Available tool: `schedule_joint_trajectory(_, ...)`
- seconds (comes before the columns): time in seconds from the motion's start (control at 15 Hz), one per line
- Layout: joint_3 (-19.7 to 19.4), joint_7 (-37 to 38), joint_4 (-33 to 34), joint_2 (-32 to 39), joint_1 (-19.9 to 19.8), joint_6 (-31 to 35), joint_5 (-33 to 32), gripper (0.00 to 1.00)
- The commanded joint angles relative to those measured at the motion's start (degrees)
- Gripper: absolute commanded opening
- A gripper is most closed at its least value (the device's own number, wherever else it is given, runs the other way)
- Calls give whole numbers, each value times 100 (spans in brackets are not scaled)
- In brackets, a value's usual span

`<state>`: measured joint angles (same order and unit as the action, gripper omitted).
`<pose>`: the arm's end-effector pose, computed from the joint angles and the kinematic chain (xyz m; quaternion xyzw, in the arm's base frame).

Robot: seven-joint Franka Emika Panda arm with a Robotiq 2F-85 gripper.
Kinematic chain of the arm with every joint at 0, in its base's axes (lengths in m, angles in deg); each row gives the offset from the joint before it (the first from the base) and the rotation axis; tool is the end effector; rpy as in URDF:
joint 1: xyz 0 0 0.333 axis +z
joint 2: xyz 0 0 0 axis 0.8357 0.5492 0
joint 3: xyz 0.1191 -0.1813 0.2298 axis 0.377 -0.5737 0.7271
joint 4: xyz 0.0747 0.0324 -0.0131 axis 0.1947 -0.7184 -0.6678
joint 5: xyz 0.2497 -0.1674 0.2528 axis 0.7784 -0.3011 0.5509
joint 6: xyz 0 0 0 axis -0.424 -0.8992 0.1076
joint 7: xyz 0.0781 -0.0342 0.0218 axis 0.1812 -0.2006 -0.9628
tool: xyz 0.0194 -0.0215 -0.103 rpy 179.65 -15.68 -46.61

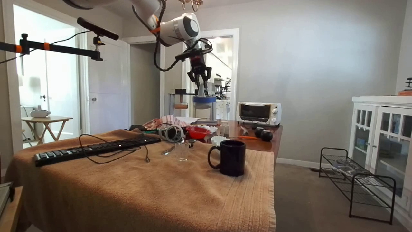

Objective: Move the controller forward

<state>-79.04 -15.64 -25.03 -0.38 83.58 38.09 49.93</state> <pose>0.7056 0.3194 0.4505 0.9731 0.1820 0.1199 0.0745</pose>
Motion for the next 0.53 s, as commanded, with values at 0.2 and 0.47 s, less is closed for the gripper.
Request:
schedule_joint_trajectory(0.2,-347,1340,-2072,-1456,618,-9,-722,14)
schedule_joint_trajectory(0.47,-259,1694,-3141,-2151,689,110,-650,14)
